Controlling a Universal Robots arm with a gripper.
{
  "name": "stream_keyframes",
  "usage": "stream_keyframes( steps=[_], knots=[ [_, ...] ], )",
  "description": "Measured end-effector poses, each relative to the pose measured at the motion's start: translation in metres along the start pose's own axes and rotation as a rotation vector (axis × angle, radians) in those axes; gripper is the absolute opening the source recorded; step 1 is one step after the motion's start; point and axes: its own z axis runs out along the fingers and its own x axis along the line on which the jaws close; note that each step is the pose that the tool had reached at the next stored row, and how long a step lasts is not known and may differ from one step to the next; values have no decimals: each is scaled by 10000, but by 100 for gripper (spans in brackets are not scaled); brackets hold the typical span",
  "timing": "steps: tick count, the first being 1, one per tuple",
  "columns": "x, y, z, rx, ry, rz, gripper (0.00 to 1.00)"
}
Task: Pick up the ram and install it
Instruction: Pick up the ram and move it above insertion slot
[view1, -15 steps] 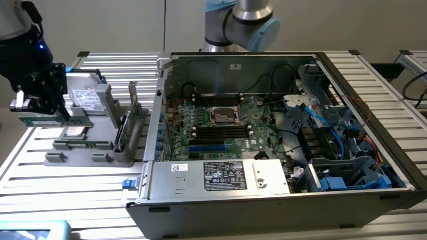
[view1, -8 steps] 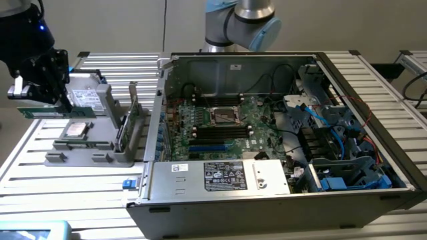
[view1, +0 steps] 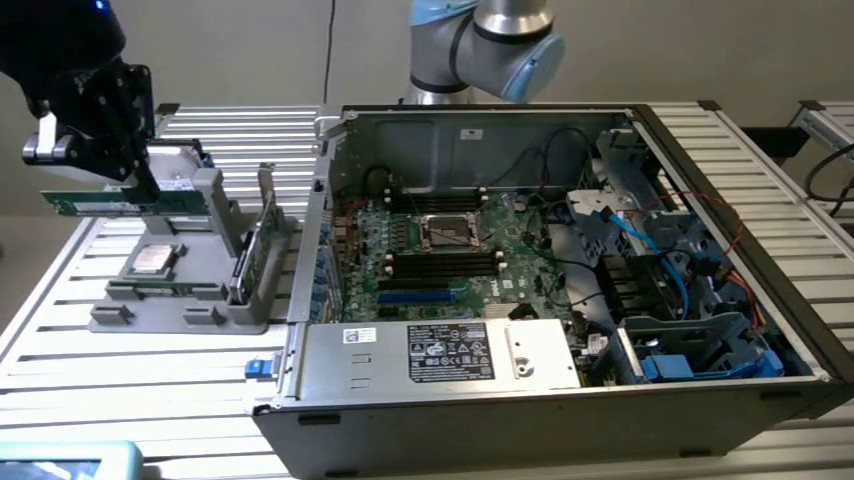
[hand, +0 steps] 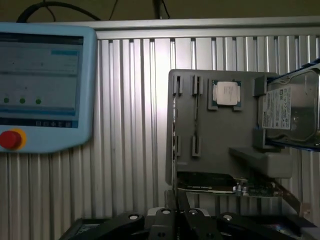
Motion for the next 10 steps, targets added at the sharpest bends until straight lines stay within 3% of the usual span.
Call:
stream_keyframes(
  steps=[4,10],
  knots=[
    [8,-180,-87,-11,-3,1,13],
    [6,-451,-124,-22,-4,0,13]
  ],
)
